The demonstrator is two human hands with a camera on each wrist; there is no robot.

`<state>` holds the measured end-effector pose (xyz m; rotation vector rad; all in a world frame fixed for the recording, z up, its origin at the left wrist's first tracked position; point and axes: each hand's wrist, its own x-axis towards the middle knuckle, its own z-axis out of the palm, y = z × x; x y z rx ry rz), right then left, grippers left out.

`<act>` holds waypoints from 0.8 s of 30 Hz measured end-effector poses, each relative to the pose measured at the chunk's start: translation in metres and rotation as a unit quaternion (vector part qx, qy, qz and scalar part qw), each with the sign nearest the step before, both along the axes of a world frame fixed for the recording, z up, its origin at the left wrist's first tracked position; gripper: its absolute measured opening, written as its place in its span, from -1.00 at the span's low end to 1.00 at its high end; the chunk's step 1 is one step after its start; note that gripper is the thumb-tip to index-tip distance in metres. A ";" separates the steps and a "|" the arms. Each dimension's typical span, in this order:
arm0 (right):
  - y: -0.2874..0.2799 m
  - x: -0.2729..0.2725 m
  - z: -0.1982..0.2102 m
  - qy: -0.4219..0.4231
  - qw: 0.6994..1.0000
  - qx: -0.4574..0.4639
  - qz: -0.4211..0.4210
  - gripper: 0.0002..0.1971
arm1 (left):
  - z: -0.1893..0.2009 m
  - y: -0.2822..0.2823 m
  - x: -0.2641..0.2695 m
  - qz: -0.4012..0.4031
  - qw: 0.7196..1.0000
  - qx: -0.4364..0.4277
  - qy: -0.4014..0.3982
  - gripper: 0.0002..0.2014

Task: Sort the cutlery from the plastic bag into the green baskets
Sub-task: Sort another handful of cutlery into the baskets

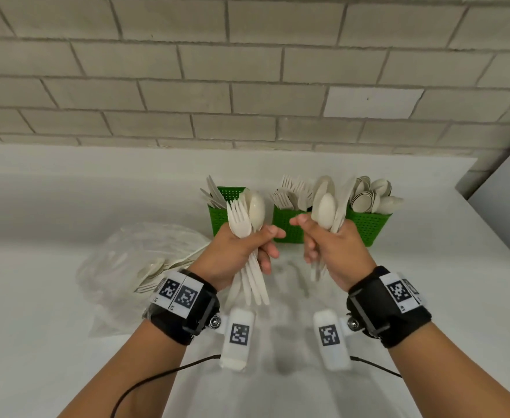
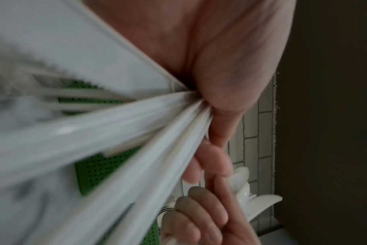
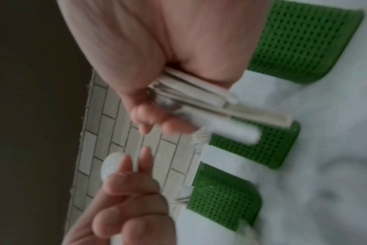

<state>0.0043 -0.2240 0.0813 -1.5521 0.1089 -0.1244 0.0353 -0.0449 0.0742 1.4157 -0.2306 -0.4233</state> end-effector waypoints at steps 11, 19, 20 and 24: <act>0.013 0.003 0.013 -0.048 0.997 -0.056 -0.012 -0.79 | 0.003 -0.009 -0.009 -0.054 0.998 -0.010 0.010 -0.68; 0.014 0.011 0.014 -0.035 0.989 0.062 -0.127 -0.84 | 0.001 -0.010 -0.012 -0.061 0.998 0.000 0.028 -0.77; 0.012 0.012 0.016 -0.035 0.988 0.066 -0.134 -0.84 | 0.001 -0.010 -0.011 -0.060 0.998 0.004 0.025 -0.77; 0.012 0.005 0.016 -0.053 0.998 0.012 -0.042 -0.63 | 0.004 -0.012 -0.010 -0.036 0.999 0.001 0.008 -0.79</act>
